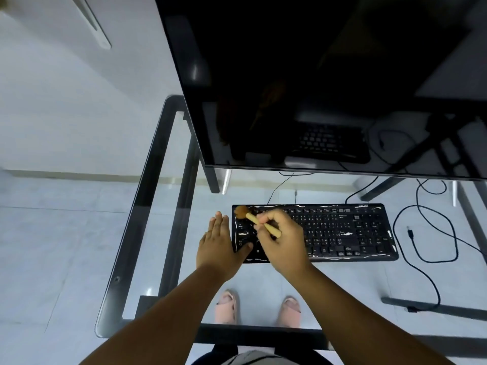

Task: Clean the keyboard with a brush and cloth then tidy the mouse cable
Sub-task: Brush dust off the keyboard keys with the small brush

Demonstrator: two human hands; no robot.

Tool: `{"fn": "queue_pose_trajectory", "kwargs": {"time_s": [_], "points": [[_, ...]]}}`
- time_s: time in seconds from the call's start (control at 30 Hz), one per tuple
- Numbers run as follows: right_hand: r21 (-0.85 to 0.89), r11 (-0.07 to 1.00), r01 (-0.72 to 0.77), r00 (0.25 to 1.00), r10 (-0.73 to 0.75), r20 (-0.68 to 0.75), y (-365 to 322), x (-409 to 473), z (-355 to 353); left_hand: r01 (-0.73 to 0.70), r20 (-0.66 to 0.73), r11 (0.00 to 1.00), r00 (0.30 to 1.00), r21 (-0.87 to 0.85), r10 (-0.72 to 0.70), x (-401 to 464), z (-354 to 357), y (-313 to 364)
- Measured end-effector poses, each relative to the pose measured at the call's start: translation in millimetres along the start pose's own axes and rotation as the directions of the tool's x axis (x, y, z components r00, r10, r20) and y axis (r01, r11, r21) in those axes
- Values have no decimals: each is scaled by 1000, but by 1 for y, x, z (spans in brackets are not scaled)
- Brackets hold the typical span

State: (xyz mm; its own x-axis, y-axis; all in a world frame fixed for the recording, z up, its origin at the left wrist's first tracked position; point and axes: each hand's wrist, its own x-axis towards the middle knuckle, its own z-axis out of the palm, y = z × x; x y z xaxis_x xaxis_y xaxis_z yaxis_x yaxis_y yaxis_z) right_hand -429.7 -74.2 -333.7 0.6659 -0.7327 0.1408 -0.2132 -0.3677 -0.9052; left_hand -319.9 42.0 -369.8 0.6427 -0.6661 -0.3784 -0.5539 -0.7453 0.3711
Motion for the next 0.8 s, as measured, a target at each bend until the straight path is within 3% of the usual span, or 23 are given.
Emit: {"fn": "queue_pose_trajectory", "kwargs": {"time_s": [0.07, 0.23, 0.37, 0.53, 0.67, 0.8], "points": [[-68, 997, 26, 999, -25, 22, 1, -1, 1, -8, 3, 1000, 1000, 10, 8, 0, 0, -1], [-130, 991, 25, 977, -51, -205, 9, -1, -15, -15, 4, 1000, 1000, 4, 15, 0, -3, -2], [-105, 993, 49, 998, -46, 33, 12, -8, -23, 1, 2, 1000, 1000, -11, -1, -1, -1, -1], [-166, 986, -7, 986, -21, -165, 15, -11, -37, 16, -49, 999, 999, -36, -18, -3, -1, 5], [-152, 987, 48, 999, -45, 26, 18, -14, -41, -60, -147, 998, 987, 11, 61, -8, 1, 14], [-194, 980, -49, 984, 14, -178, 19, -10, -52, -134, -146, 990, 980, 39, 138, -9, 2, 28]]}}
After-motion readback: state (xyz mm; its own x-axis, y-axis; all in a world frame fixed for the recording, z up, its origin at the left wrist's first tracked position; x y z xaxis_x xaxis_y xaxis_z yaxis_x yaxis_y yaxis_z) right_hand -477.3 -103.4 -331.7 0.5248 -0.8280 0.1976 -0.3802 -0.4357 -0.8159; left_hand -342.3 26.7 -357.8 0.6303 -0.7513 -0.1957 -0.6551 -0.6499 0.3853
